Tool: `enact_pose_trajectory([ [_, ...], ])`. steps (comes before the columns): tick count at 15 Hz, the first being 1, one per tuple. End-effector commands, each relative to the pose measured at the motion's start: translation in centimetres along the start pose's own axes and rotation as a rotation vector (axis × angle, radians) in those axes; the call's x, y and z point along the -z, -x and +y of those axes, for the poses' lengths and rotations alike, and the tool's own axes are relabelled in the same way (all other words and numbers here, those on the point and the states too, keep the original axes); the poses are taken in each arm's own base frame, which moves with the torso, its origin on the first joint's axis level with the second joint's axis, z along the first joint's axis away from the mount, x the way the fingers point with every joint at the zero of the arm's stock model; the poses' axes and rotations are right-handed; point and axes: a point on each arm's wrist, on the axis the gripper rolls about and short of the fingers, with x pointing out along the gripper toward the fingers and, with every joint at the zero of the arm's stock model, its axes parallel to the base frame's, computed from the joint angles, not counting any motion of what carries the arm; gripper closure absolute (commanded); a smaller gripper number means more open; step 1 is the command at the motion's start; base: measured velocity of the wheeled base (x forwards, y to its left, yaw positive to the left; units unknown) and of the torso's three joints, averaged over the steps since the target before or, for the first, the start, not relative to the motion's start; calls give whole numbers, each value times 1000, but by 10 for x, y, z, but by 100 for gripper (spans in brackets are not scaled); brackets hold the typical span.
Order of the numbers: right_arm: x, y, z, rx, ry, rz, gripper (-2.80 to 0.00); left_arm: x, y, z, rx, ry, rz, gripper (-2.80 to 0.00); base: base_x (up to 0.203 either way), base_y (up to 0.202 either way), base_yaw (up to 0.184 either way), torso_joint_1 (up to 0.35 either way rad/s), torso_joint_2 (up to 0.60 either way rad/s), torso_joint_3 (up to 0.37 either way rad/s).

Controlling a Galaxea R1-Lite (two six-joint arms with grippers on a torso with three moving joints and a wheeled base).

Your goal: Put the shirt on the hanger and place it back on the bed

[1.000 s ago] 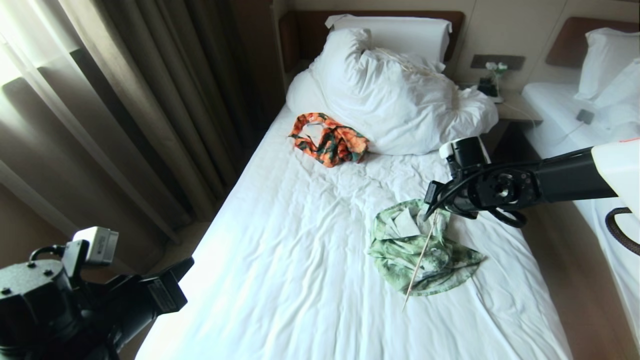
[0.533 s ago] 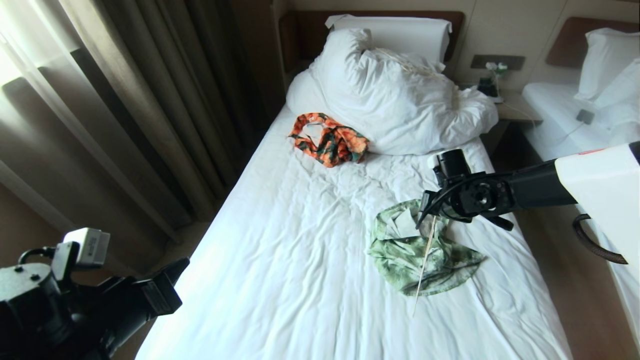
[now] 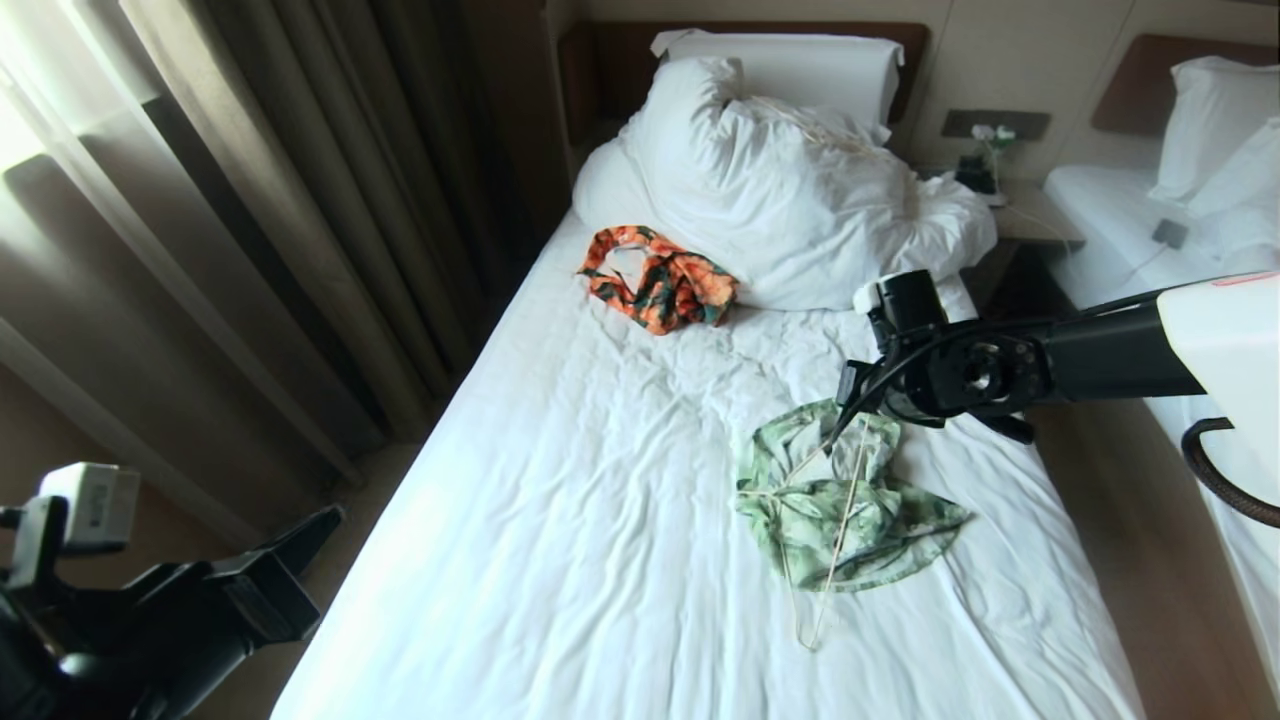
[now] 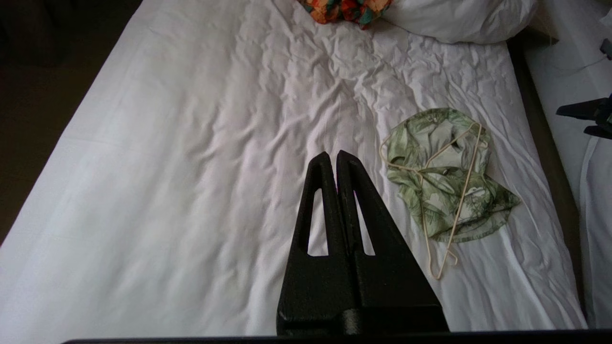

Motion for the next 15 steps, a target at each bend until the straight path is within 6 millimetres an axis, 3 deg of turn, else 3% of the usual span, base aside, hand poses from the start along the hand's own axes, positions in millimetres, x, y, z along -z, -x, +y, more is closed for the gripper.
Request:
enact_pose_trajectory([
  [1,-6,22,-2,-14,-6,-18,0,-7,14,0,17,11,-68,0,0,0,0,0,0,0],
  [6,-2,70,-26,-8,5,-6,0,-13,37,2,40,12,-130,0,0,0,0,0,0,0],
  [11,14,125,-52,7,22,-10,0,-18,76,7,68,16,-222,0,0,0,0,0,0,0],
  [15,11,192,-74,-68,-8,-102,0,-26,123,12,49,-36,-252,0,0,0,0,0,0,0],
])
